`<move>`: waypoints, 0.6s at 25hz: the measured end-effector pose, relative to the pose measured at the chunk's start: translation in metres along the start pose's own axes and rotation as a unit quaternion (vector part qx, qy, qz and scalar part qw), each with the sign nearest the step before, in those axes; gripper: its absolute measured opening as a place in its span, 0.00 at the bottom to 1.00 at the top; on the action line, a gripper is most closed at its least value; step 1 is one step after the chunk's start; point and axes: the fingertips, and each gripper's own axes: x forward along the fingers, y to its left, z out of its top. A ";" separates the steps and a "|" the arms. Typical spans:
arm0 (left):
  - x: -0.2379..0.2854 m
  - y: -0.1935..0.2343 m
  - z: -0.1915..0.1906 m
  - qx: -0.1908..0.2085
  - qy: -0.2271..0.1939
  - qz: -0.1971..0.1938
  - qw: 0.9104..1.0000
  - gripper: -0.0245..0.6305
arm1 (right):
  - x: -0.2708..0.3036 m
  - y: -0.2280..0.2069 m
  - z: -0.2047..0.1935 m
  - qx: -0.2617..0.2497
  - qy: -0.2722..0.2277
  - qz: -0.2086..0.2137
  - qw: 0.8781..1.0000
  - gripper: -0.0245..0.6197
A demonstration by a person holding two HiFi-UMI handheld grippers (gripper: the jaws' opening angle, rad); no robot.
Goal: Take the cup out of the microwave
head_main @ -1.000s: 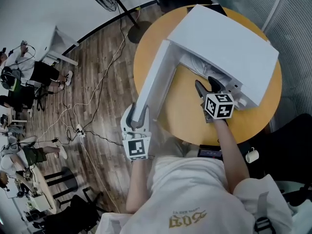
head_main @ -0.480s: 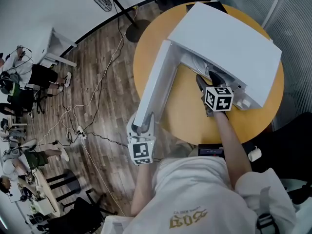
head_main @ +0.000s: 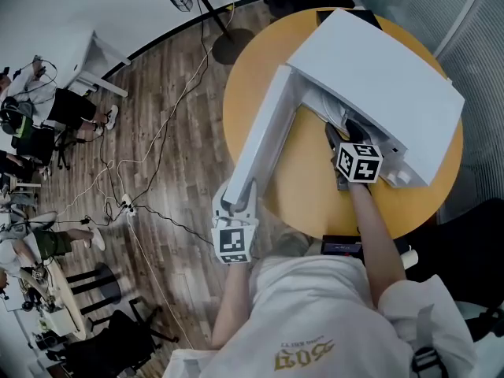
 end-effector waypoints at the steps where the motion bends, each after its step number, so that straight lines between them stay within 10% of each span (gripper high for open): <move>1: 0.000 0.000 0.000 -0.004 -0.001 0.000 1.000 0.32 | 0.001 -0.001 0.000 -0.002 0.001 -0.001 1.000 0.42; 15: 0.000 0.002 0.000 -0.029 -0.003 -0.011 1.000 0.30 | 0.021 -0.011 0.003 -0.022 0.017 0.000 1.000 0.32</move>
